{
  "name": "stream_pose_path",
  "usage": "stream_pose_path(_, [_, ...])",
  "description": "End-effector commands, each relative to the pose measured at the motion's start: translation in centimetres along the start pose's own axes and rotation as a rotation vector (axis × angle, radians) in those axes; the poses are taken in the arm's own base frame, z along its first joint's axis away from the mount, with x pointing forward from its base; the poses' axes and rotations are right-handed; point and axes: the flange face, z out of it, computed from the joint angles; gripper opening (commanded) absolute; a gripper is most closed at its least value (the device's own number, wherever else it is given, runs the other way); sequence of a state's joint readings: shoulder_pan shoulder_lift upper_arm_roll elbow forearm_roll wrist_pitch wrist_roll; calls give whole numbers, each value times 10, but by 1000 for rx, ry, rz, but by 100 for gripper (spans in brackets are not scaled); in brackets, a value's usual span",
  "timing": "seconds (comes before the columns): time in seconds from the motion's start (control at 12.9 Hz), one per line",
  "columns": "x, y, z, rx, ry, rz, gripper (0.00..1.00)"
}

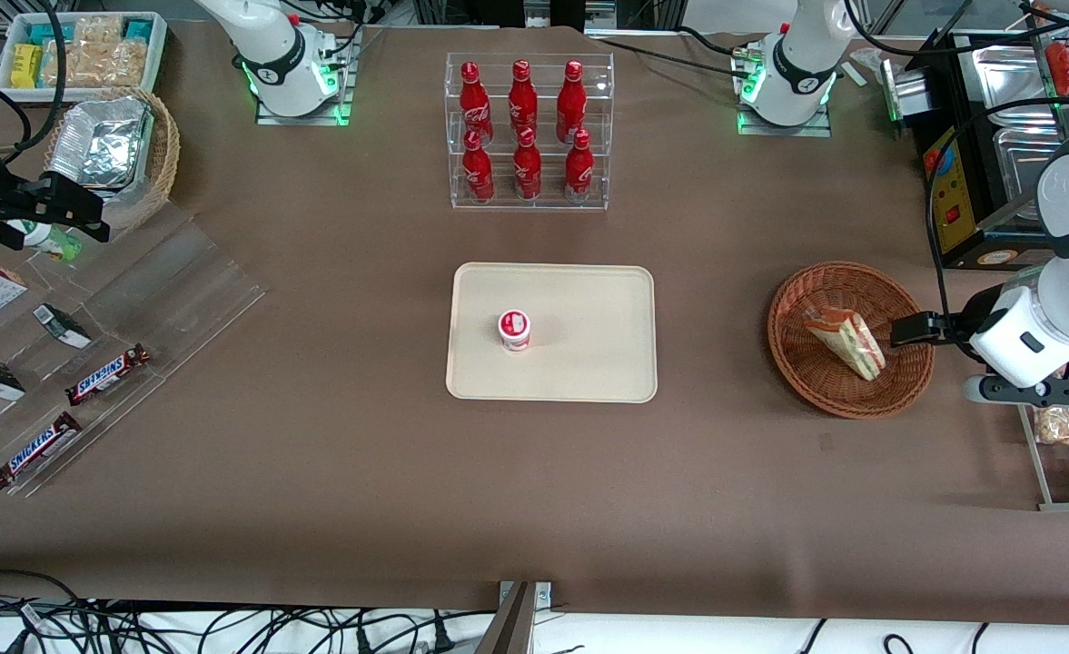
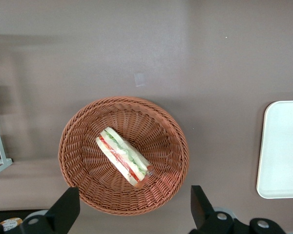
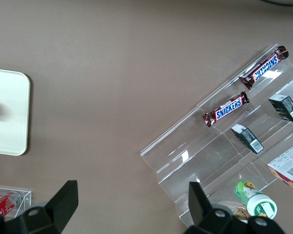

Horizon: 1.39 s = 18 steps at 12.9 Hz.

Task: Place sandwich from basket to tray
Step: 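Move the left gripper over the sandwich in the wicker basket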

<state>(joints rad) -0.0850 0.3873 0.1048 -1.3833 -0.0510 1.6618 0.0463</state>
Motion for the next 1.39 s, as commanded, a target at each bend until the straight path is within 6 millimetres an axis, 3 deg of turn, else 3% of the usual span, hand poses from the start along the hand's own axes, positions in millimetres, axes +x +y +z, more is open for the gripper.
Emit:
stream_pose_path(0.0, [-2,2,-6,26,-4,28,100])
stream_pose_path(0.31, [-2,0,-3,25,-13,13,100])
stream_pose_path(0.39, [-2,-11,4,23,-28,-39,100])
stream_pose_path(0.62, [-1,-18,30,38,-64,-421,100])
stream_pose_path(0.93, [-4,-17,83,39,-33,-780,100])
stream_pose_path(1.16, [-20,-17,136,73,32,-834,100])
stream_pose_path(1.32, [-29,-2,166,128,59,-804,100])
